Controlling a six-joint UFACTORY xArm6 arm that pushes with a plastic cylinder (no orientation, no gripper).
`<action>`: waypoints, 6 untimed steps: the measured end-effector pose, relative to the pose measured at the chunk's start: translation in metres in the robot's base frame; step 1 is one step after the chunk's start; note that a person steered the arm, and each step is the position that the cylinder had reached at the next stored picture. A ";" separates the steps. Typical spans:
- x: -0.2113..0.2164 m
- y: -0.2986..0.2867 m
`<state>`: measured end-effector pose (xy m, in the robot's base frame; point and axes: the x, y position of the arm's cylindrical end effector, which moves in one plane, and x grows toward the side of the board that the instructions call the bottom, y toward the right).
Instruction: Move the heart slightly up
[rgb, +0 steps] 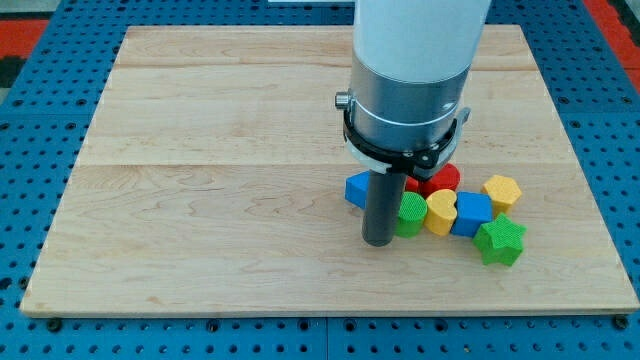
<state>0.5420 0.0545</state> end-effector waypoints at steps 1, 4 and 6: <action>0.000 0.003; 0.020 0.033; -0.004 0.082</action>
